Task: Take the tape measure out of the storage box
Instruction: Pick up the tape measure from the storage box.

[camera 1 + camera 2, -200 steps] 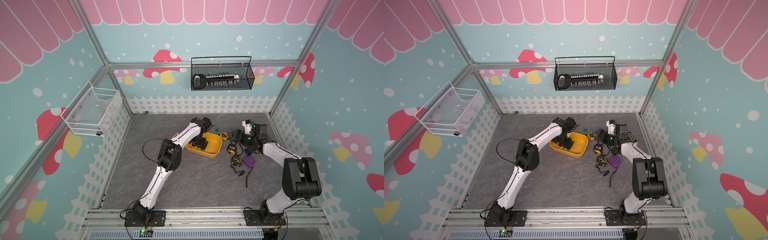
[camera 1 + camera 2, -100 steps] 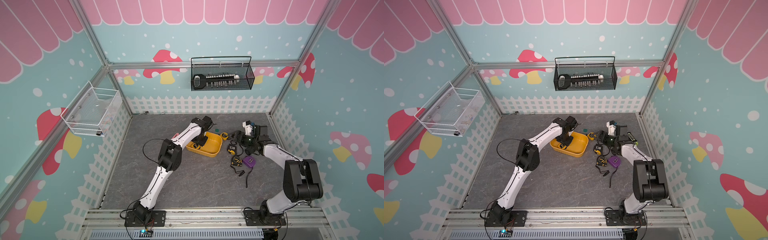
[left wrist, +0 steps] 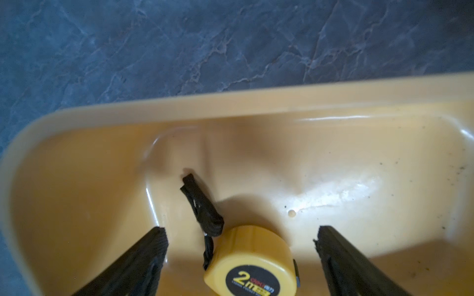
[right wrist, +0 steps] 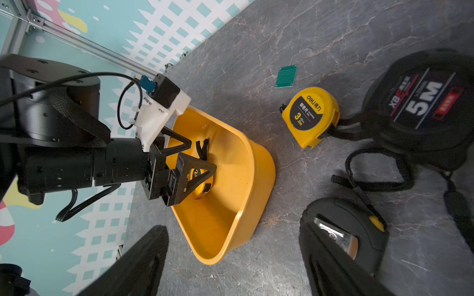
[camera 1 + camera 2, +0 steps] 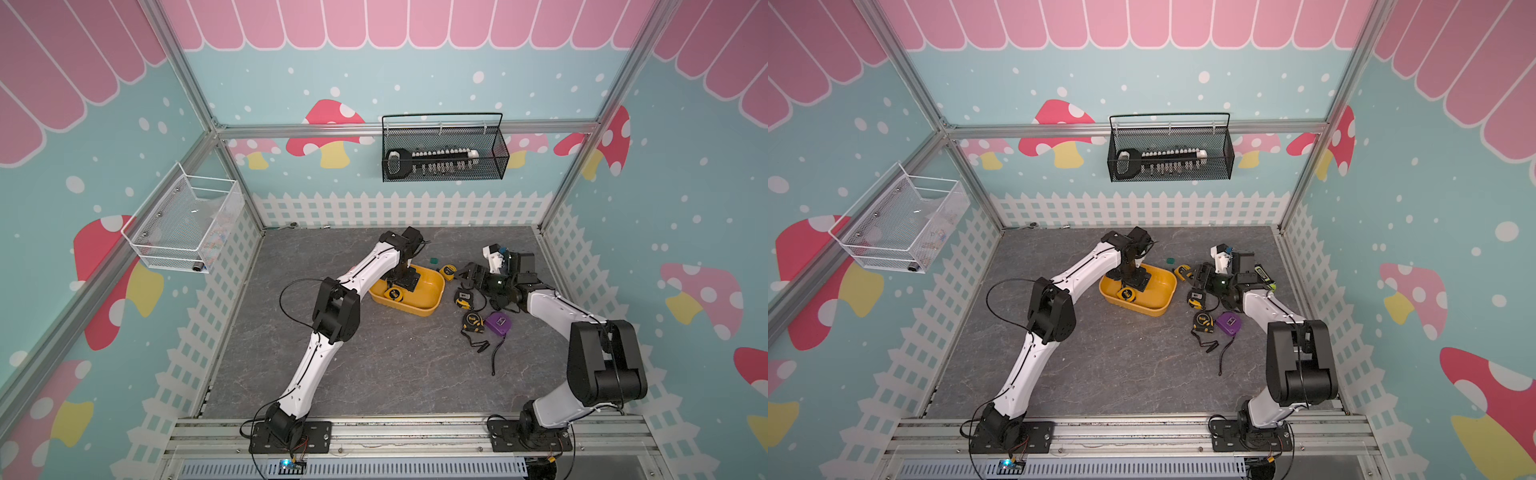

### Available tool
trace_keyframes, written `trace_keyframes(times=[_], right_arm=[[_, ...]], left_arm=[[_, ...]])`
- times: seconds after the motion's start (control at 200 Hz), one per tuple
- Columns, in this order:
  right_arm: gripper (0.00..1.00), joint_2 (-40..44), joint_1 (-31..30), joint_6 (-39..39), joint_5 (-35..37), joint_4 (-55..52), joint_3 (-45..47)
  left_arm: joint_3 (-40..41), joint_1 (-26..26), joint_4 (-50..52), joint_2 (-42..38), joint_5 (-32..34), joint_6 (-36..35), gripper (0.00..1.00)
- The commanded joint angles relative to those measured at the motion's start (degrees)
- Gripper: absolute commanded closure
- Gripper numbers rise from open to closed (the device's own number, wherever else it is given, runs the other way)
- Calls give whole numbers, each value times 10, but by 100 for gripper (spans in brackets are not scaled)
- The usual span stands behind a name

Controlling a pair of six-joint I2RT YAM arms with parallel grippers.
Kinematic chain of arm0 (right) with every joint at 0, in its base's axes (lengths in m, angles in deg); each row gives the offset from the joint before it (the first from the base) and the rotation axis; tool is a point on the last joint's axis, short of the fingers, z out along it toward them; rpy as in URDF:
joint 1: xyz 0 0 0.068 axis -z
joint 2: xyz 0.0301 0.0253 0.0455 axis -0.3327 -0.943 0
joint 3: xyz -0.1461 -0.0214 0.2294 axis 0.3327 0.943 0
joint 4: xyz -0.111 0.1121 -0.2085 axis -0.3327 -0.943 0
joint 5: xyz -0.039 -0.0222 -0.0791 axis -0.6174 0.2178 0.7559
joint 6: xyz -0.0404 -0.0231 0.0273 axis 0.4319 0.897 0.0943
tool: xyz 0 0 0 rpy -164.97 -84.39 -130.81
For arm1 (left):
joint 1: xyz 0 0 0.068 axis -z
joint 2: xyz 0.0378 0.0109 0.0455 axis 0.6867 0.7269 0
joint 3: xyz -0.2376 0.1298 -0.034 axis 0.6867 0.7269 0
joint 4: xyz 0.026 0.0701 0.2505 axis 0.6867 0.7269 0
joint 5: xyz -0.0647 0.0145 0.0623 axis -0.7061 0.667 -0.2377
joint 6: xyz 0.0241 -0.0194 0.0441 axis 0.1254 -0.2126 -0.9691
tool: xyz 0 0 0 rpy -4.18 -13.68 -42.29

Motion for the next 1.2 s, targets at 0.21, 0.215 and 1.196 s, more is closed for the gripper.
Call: trace_keyframes(times=[0.21,0.215,1.196], right_arm=[[13,23,1,20,-12,-5,13],[13,23,1,20,-12,-5,13],[17,52,-38,13,-82,66,102]], left_arm=[[70,1,41,-13,-27,-13,2],[70,1,42,-12,-27,-14,2],[-82,-19,30,-26,-116,108,57]])
